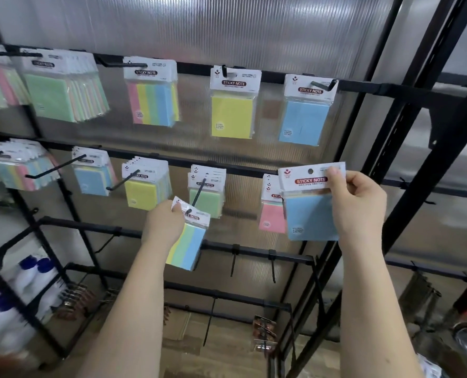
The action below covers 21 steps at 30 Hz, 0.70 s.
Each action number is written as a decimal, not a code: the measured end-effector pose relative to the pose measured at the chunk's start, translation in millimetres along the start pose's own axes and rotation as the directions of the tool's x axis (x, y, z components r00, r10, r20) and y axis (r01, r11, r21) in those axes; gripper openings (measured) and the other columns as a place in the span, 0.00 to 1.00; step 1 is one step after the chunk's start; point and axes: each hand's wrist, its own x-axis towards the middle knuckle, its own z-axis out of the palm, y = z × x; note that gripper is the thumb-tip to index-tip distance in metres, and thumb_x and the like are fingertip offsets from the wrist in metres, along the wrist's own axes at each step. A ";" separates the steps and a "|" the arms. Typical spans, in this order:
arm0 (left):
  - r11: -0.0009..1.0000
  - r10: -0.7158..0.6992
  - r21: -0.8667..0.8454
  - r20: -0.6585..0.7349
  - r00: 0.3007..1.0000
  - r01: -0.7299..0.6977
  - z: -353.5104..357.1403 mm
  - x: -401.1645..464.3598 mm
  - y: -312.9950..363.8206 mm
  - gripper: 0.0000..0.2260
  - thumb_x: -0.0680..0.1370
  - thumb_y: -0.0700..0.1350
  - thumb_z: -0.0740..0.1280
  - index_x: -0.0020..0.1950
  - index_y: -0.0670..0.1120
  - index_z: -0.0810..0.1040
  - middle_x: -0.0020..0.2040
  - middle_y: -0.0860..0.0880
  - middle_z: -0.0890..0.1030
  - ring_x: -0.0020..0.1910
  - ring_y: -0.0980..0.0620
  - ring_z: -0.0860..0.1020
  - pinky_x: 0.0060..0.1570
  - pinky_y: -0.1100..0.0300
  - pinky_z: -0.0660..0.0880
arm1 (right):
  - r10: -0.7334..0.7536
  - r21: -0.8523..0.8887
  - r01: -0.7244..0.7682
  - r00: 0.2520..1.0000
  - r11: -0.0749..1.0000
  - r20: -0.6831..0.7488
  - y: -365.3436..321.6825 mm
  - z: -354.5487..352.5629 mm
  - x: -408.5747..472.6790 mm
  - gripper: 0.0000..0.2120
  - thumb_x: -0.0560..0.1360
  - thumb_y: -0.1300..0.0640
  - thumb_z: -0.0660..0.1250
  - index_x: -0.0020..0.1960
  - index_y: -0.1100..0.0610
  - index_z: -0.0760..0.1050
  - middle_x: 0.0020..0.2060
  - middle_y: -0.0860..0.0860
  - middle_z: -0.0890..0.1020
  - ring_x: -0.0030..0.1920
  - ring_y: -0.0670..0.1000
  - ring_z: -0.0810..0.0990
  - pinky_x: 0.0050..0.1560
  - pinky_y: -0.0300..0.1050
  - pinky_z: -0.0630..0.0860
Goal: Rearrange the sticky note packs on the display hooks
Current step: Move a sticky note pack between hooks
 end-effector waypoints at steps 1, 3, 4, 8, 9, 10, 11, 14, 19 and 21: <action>1.000 -0.005 0.027 0.001 1.000 0.005 -4.7 -2.6 1.7 0.09 0.82 0.46 0.54 0.45 0.47 0.70 0.45 0.46 0.74 0.39 0.47 0.70 0.38 0.57 0.66 | -0.003 0.008 0.003 1.000 1.000 0.004 -0.8 -0.6 -0.2 0.12 0.78 0.49 0.64 0.37 0.53 0.77 0.31 0.44 0.77 0.28 0.35 0.70 0.29 0.27 0.64; 0.998 -0.021 0.055 0.005 1.000 0.020 -13.4 -5.8 6.8 0.12 0.82 0.47 0.54 0.50 0.45 0.75 0.52 0.41 0.77 0.40 0.46 0.73 0.36 0.57 0.67 | -0.012 0.017 0.012 1.000 1.000 0.008 -2.0 -1.4 -0.3 0.12 0.78 0.50 0.64 0.37 0.53 0.76 0.30 0.44 0.76 0.28 0.35 0.70 0.29 0.26 0.64; 0.998 -0.028 0.056 -0.002 1.000 0.028 -17.9 -7.3 10.5 0.14 0.82 0.48 0.53 0.59 0.44 0.75 0.56 0.41 0.77 0.43 0.45 0.74 0.37 0.57 0.67 | -0.018 0.023 0.018 1.000 1.000 0.006 -2.7 -1.6 -0.3 0.12 0.78 0.50 0.64 0.37 0.53 0.76 0.30 0.43 0.76 0.28 0.35 0.70 0.29 0.26 0.64; 0.999 -0.004 0.041 -0.064 0.998 0.007 -32.7 -8.6 25.5 0.17 0.82 0.48 0.53 0.62 0.39 0.73 0.55 0.38 0.77 0.41 0.43 0.75 0.32 0.59 0.65 | -0.031 0.046 0.031 1.000 0.998 0.005 -5.2 -1.5 1.8 0.10 0.78 0.52 0.63 0.40 0.53 0.76 0.30 0.42 0.75 0.28 0.34 0.70 0.30 0.25 0.64; 1.000 0.014 0.021 -0.083 0.996 -0.013 -35.0 -7.8 28.9 0.16 0.82 0.47 0.53 0.56 0.39 0.75 0.49 0.40 0.78 0.40 0.43 0.75 0.33 0.59 0.64 | -0.034 0.043 0.034 0.999 0.998 0.007 -6.4 -1.2 3.0 0.09 0.78 0.53 0.63 0.41 0.53 0.76 0.30 0.42 0.75 0.28 0.34 0.70 0.29 0.26 0.64; 0.999 0.033 0.002 -0.098 0.995 -0.033 -37.1 -7.8 32.7 0.14 0.82 0.47 0.54 0.48 0.40 0.74 0.43 0.43 0.76 0.37 0.45 0.73 0.33 0.58 0.64 | -0.038 0.043 0.038 0.999 0.998 0.009 -8.1 -1.0 4.6 0.09 0.78 0.53 0.63 0.41 0.54 0.76 0.30 0.42 0.75 0.28 0.34 0.70 0.29 0.26 0.64; 0.999 0.044 -0.015 -0.105 0.993 -0.046 -38.8 -7.0 36.5 0.13 0.82 0.47 0.54 0.43 0.42 0.70 0.38 0.45 0.73 0.34 0.47 0.70 0.32 0.57 0.63 | -0.047 0.050 0.046 0.999 0.998 0.010 -10.6 -0.4 6.2 0.08 0.78 0.54 0.63 0.42 0.54 0.76 0.30 0.43 0.75 0.28 0.35 0.70 0.29 0.27 0.64; 0.997 0.076 -0.024 -0.102 0.992 -0.079 -41.5 -5.2 47.2 0.13 0.82 0.47 0.53 0.39 0.44 0.66 0.35 0.48 0.68 0.34 0.47 0.66 0.32 0.56 0.61 | -0.079 0.095 0.079 0.997 0.992 0.003 -21.8 1.7 11.2 0.07 0.78 0.55 0.63 0.42 0.52 0.76 0.34 0.46 0.77 0.32 0.39 0.71 0.31 0.29 0.66; 0.991 0.132 -0.024 -0.120 0.984 -0.135 -44.2 2.2 61.8 0.14 0.81 0.47 0.52 0.38 0.42 0.63 0.33 0.46 0.66 0.30 0.49 0.62 0.30 0.55 0.58 | -0.143 0.213 0.151 0.988 0.965 -0.054 -47.3 5.5 20.8 0.04 0.76 0.54 0.67 0.41 0.51 0.77 0.35 0.44 0.81 0.33 0.38 0.75 0.35 0.30 0.69; 0.987 0.156 -0.026 -0.133 0.979 -0.161 -45.6 6.4 67.5 0.14 0.81 0.47 0.52 0.39 0.40 0.65 0.34 0.45 0.66 0.31 0.49 0.62 0.31 0.55 0.58 | -0.178 0.264 0.196 0.980 0.945 -0.091 -57.8 7.5 25.8 0.03 0.74 0.55 0.69 0.42 0.52 0.77 0.34 0.43 0.82 0.33 0.37 0.77 0.36 0.30 0.71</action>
